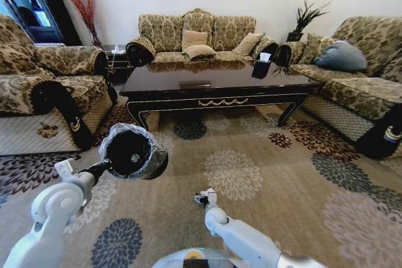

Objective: Move to the front of the table and pick up the trash from the floor, then place it into the trash bin.

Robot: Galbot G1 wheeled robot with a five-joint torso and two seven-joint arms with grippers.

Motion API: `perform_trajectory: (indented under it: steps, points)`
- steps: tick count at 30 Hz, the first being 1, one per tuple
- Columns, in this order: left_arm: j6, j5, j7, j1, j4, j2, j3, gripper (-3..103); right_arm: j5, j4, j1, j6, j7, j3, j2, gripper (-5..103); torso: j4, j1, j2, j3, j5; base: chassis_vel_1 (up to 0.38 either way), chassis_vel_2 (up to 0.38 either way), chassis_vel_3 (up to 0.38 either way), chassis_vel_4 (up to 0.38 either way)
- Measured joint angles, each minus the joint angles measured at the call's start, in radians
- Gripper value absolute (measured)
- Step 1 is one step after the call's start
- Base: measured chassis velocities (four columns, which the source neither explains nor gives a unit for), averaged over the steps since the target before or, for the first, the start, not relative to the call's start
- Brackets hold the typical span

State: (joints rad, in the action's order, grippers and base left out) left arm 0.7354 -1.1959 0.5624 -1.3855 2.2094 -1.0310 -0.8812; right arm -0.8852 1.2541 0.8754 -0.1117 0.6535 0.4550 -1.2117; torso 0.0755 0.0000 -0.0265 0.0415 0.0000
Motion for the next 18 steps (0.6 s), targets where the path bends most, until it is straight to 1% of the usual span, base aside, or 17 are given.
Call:
perform_trajectory:
  steps: [3, 4, 8, 10, 12, 14, 17, 18]
  points:
    - [0.0, 0.005, -0.001, 0.003, -0.002, -0.001, 0.006, 1, 0.005, -0.001, 0.001, -0.002, 0.003, -0.007, 0.012, 65, 0.0, 0.0, 0.0, 0.0, 0.0, 0.0, 0.0, 0.0, 0.0]
    - [0.0, 0.005, -0.001, 0.003, -0.002, -0.001, 0.006, 1, 0.005, -0.001, 0.001, -0.002, 0.003, -0.007, 0.012, 65, 0.0, 0.0, 0.0, 0.0, 0.0, 0.0, 0.0, 0.0, 0.0]
    - [0.0, 0.012, -0.002, 0.01, -0.009, -0.003, 0.013, 1, 0.011, -0.003, 0.001, -0.002, 0.004, -0.01, 0.019, 44, 0.0, 0.0, 0.0, 0.0, 0.0, 0.0, 0.0, 0.0, 0.0]
    - [0.0, 0.013, -0.003, 0.01, -0.01, -0.003, 0.014, 1, 0.013, -0.004, 0.0, -0.002, 0.004, -0.01, 0.021, 44, 0.0, 0.0, 0.0, 0.0, 0.0, 0.0, 0.0, 0.0, 0.0]
    - [0.0, 0.013, -0.003, 0.011, -0.012, -0.003, 0.014, 1, 0.018, -0.009, -0.002, -0.002, 0.005, -0.01, 0.022, 32, 0.0001, 0.0, 0.0, 0.0, 0.0, 0.0, 0.0, 0.0, 0.0]
    - [0.0, 0.013, -0.003, 0.011, -0.012, -0.002, 0.014, 1, 0.019, -0.011, -0.002, -0.002, 0.005, -0.01, 0.022, 32, 0.0, 0.0, 0.0, 0.0, 0.0, 0.0, 0.0, 0.0, 0.0]
    - [0.0, 0.014, -0.004, 0.01, -0.012, 0.0, 0.014, 1, 0.028, -0.02, -0.003, -0.002, 0.005, -0.01, 0.021, 16, 0.0, 0.0, 0.0, 0.0, 0.0, 0.0, 0.0, 0.0, 0.0]
    - [0.0, 0.014, -0.004, 0.01, -0.012, 0.0, 0.014, 1, 0.028, -0.02, -0.003, -0.002, 0.005, -0.01, 0.021, 16, 0.0, 0.0, 0.0, 0.0, 0.0, 0.0, 0.0, 0.0, 0.0]
